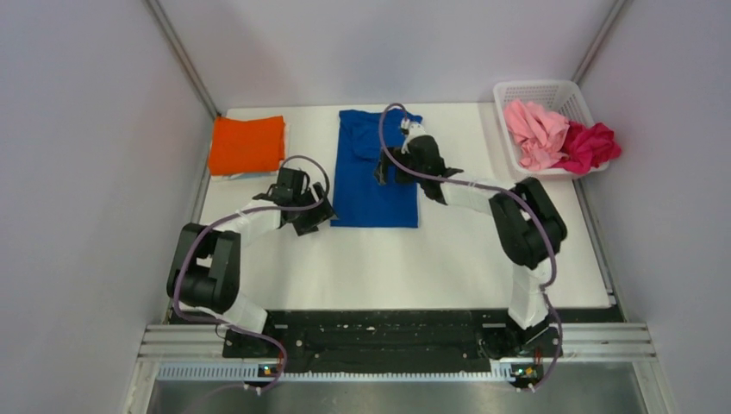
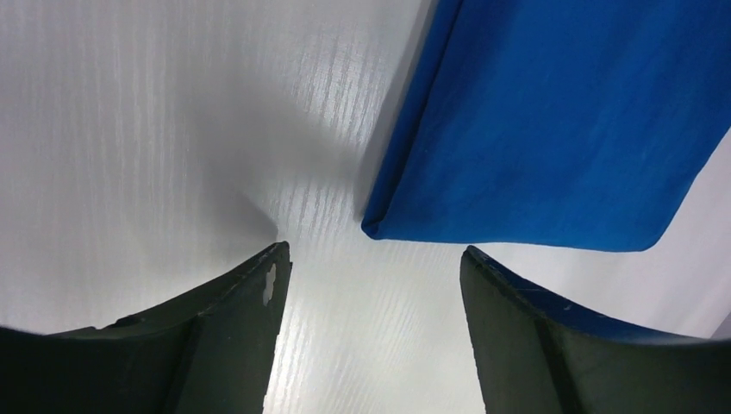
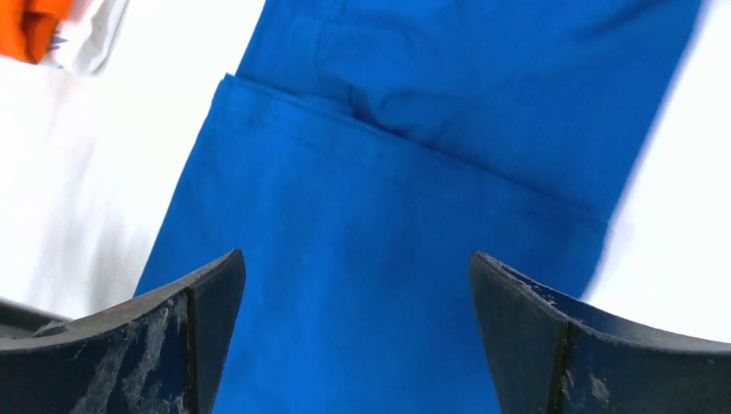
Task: Fold and stack the t-shirts
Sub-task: Grab one side of the 2/3 rectangular tshirt with both arms
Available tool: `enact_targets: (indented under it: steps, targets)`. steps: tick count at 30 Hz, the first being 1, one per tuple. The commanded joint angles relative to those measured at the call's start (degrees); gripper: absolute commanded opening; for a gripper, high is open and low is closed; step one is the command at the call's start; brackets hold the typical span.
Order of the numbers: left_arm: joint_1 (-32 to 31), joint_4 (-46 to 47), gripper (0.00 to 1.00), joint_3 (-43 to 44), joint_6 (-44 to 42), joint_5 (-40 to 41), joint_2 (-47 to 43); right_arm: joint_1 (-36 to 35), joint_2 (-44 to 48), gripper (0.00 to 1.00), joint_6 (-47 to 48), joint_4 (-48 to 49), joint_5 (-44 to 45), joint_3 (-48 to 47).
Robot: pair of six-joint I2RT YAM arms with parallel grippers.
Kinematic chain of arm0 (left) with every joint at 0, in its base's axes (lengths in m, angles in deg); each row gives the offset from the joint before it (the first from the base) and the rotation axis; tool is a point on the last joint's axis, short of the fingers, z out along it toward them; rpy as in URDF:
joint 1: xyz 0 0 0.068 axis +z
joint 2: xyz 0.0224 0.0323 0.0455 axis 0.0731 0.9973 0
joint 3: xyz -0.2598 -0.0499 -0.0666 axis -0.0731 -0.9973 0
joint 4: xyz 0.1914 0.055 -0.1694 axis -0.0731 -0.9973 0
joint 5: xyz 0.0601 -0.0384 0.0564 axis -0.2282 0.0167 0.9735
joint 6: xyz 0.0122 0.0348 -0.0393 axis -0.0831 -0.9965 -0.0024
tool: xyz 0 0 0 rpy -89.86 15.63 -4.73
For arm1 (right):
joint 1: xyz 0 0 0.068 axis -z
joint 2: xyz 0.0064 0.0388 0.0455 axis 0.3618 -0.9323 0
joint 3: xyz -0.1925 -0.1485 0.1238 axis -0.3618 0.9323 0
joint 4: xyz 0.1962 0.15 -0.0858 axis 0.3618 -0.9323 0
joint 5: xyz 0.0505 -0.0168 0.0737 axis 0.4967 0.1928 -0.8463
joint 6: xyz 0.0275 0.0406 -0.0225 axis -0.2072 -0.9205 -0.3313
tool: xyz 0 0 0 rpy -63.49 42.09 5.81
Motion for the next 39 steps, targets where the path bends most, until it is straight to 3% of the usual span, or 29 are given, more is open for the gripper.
enact_targets:
  steps: [1, 4, 7, 9, 13, 16, 20, 27, 32, 36, 39]
  targets:
    - [-0.3, 3.8, 0.74, 0.4, 0.6, -2.0, 1.7, 2.1, 15.8, 0.99, -4.6, 11.1, 1.4, 13.1]
    - [-0.3, 3.6, 0.63, 0.4, 0.5, -1.9, 3.2, 4.3, 23.1, 0.99, -8.9, 19.2, 1.9, 24.9]
    - [-0.4, 4.5, 0.57, 0.3, 0.5, -1.4, 4.3, 7.0, 27.9, 0.99, -14.5, 23.4, 0.2, 32.5]
    - [-0.4, 4.9, 0.50, 0.5, 0.7, -1.7, 5.3, 8.4, 29.0, 0.99, -16.4, 22.4, -2.3, 34.3]
    - [-0.8, 6.4, 0.47, 0.4, 1.0, -3.1, 7.2, 8.8, 29.8, 0.99, -17.5, 19.6, -4.9, 35.6]
    - [-1.1, 7.0, 0.37, 0.6, 1.3, -4.5, 8.6, 8.8, 30.7, 0.97, -17.9, 18.0, -4.6, 36.6]
    - [-1.7, 7.1, 0.00, 0.4, 1.6, -4.3, 9.0, 8.8, 32.1, 0.96, -17.5, 14.3, -3.4, 37.3]
    - [-1.9, 7.6, 0.00, -0.3, 1.7, -2.9, 8.2, 8.2, 32.0, 0.85, -14.8, 1.0, -4.3, 36.9]
    - [-2.1, 7.5, 0.00, -0.6, 1.7, -2.9, 7.8, 5.0, 27.4, 0.74, -13.5, -1.6, -4.1, 34.9]
    - [-2.1, 7.4, 0.00, -0.8, 1.9, -3.0, 7.7, 2.9, 22.9, 0.58, -13.0, -3.2, -4.6, 31.9]
    - [-2.2, 7.2, 0.00, -0.7, 2.2, -2.5, 7.5, 1.1, 21.7, 0.55, -12.1, -4.7, -1.4, 31.2]
